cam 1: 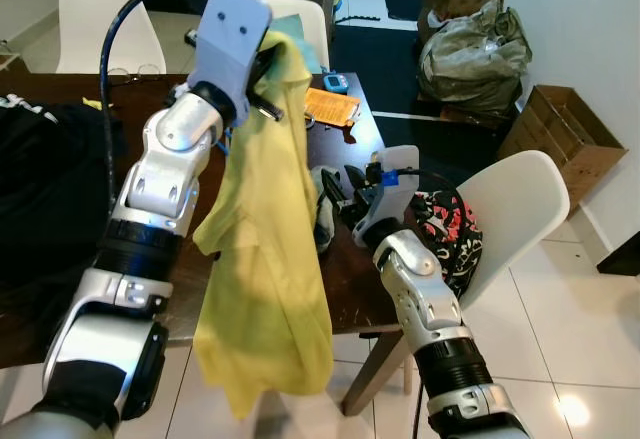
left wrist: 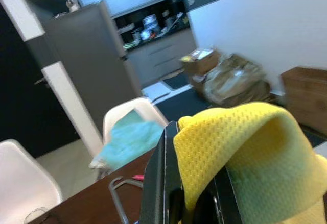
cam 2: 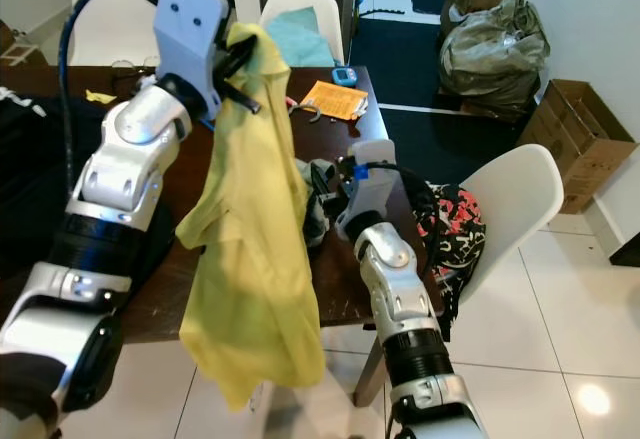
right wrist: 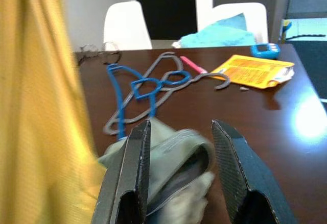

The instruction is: Hang hanger

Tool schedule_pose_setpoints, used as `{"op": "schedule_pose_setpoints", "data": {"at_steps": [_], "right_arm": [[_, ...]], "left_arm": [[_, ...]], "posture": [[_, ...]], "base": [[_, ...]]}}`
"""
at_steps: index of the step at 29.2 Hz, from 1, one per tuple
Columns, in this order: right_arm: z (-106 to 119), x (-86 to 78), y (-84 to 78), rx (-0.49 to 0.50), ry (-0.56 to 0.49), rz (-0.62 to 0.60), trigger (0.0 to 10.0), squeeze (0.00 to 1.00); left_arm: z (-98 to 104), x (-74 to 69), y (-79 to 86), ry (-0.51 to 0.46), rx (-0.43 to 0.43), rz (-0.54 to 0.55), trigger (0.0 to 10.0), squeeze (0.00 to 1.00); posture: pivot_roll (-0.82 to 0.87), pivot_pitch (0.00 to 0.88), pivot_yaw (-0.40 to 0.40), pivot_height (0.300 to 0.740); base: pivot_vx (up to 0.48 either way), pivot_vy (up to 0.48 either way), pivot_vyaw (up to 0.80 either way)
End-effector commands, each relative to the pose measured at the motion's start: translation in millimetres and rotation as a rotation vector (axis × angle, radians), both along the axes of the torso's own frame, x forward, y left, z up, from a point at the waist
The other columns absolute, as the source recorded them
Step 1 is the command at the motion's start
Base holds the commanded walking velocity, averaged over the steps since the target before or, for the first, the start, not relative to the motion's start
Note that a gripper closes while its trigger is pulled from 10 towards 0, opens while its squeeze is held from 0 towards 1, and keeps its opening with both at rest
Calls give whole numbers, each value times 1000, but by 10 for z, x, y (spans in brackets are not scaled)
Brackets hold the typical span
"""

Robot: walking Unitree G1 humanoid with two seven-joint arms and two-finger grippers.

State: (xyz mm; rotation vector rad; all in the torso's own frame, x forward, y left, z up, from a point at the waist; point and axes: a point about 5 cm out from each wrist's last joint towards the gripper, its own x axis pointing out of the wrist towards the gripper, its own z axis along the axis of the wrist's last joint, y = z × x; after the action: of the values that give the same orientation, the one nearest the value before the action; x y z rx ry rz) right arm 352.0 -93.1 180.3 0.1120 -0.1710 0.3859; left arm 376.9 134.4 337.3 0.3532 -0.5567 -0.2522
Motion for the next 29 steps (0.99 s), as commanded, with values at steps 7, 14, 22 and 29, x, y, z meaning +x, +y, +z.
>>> {"op": "schedule_pose_setpoints", "data": {"at_steps": [7,14,22,29], "right_arm": [[-23,-9,-42,12,15,-12,10000,0],[-48,-24,-35,8,22,-10,10000,0],[-65,-36,-31,7,26,-10,10000,0],[-68,-39,-52,4,26,-16,10000,0]], "left_arm": [[454,-25,271,-152,14,103,10000,0],[322,-69,-19,-114,71,-67,10000,0],[342,-13,-20,-245,228,182,10000,0],[461,111,256,-345,551,594,10000,0]], "posture": [[-15,109,-50,740],[-16,112,-48,740],[-18,110,-49,740],[-30,99,-48,740]], "base": [[400,0,0],[256,0,0],[0,0,0],[0,0,0]]}}
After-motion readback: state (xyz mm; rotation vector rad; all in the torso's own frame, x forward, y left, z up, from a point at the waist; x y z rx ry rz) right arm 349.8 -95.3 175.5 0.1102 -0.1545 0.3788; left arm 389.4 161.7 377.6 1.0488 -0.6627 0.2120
